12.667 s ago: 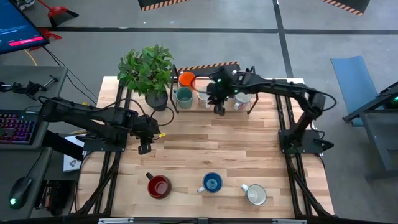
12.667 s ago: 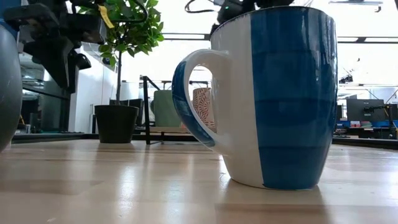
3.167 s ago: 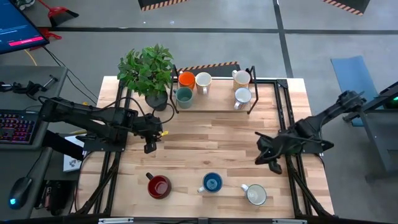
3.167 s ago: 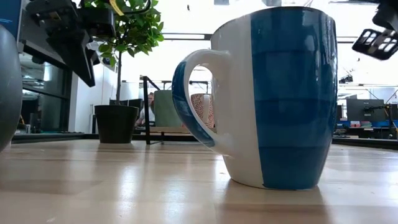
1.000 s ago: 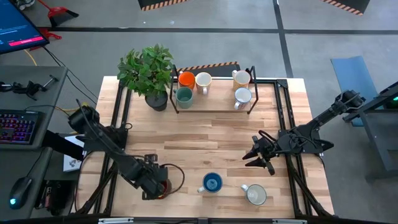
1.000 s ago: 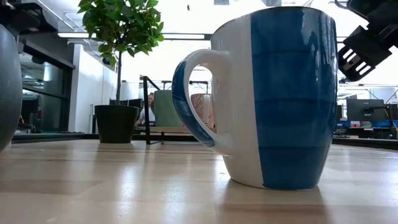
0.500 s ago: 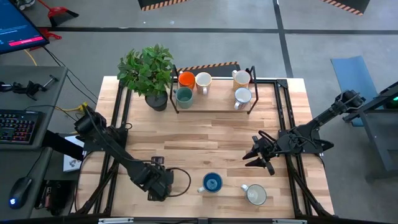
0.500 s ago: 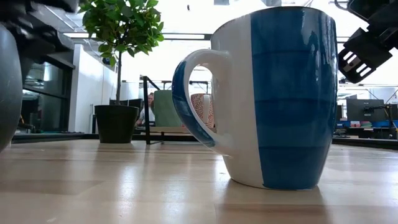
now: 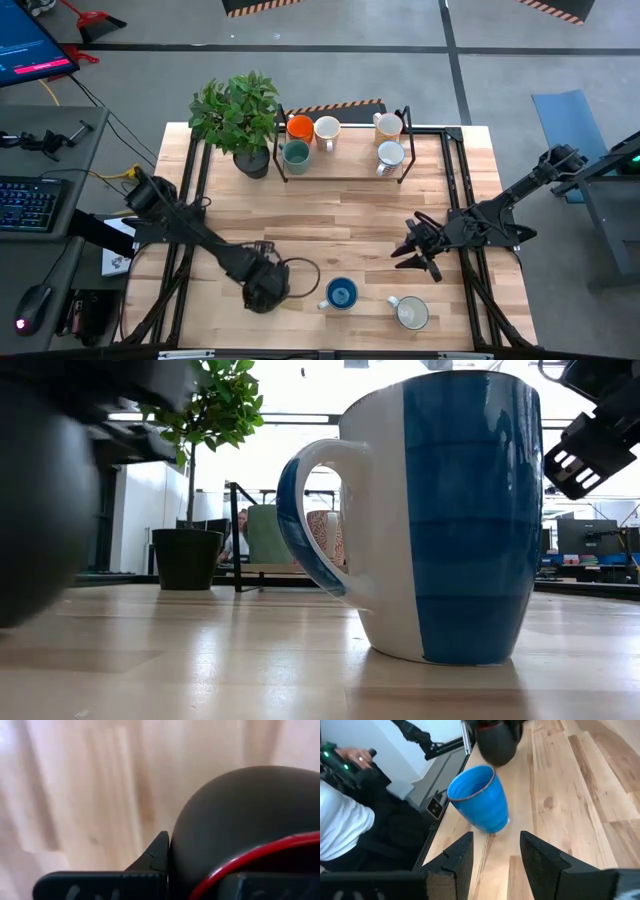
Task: Place coffee mugs
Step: Move the black mug from bottom left to the center of the table
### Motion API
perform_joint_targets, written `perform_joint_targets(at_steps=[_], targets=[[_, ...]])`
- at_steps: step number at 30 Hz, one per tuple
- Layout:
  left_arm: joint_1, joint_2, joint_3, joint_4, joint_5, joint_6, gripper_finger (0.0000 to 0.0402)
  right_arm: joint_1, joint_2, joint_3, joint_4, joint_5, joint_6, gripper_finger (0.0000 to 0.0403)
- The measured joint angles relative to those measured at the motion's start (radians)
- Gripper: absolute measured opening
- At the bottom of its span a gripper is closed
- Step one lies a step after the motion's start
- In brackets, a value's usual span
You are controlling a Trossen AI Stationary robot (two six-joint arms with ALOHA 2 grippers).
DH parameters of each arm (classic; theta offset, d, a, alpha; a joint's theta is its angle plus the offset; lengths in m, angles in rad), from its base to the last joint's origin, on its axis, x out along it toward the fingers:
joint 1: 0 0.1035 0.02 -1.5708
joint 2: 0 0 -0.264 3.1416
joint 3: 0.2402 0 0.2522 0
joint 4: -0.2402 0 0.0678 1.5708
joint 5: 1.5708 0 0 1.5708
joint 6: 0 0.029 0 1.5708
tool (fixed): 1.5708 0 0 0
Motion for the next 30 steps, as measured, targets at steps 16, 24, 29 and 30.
perform_joint_targets(at_steps=[16,24,29,30], targets=[[0.269,-0.049,0.376,-0.174,-0.215,0.338,0.0013,0.0,0.001,0.0,-0.109,-0.012,0.003,0.0142],[0.522,-0.03,0.561,-0.092,-0.227,0.364,0.0013,0.0,0.001,0.0,-0.106,-0.012,0.022,0.0142],[0.618,0.02,0.598,-0.108,-0.181,0.387,0.0013,0.0,0.001,0.0,-0.106,-0.012,0.116,0.0142],[0.631,0.033,0.599,-0.113,-0.167,0.388,0.0013,0.0,0.001,0.0,-0.106,-0.012,0.137,0.0142]])
